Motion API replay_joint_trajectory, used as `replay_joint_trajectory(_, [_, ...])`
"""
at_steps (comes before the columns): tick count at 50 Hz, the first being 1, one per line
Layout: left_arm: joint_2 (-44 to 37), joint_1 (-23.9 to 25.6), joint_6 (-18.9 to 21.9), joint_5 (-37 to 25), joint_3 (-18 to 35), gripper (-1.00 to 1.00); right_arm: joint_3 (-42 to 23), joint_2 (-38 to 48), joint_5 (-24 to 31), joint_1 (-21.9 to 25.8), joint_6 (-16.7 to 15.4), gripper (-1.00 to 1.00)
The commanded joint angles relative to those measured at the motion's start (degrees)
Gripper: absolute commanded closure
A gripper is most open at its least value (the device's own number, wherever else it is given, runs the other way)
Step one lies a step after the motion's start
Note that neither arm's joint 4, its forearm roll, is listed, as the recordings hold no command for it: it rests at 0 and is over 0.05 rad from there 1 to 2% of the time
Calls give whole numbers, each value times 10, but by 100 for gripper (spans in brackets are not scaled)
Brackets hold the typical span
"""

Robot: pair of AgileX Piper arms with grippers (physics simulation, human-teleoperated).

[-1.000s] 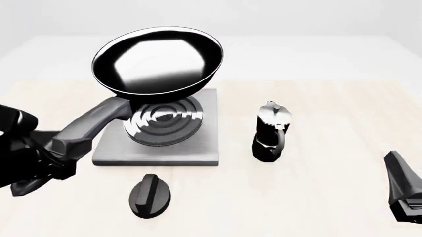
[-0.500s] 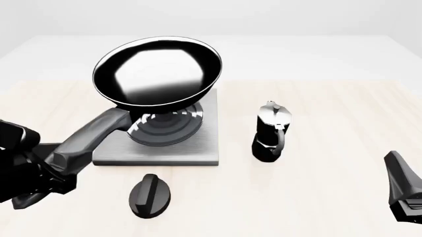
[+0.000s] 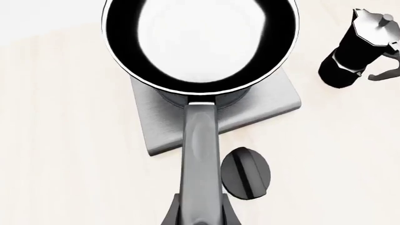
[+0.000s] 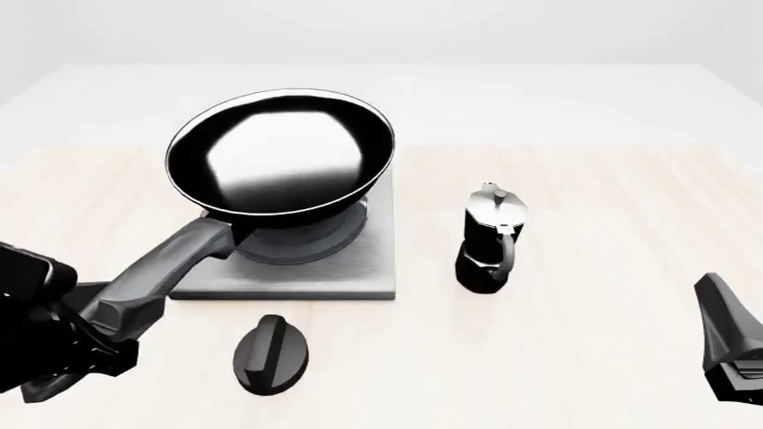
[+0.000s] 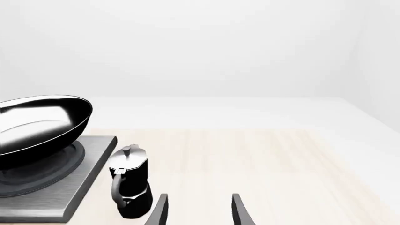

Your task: Put the frying pan on the stove.

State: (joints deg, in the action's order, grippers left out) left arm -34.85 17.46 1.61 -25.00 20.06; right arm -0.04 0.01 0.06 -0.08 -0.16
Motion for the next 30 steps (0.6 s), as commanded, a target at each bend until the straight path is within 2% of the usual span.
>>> replay_joint_trajectory(1, [10,-4,8,13,-4,100,0,0,0,0,0,-100])
replay_joint_trajectory(30, [-21,-8,8,52,-26,100,0,0,0,0,0,-100])
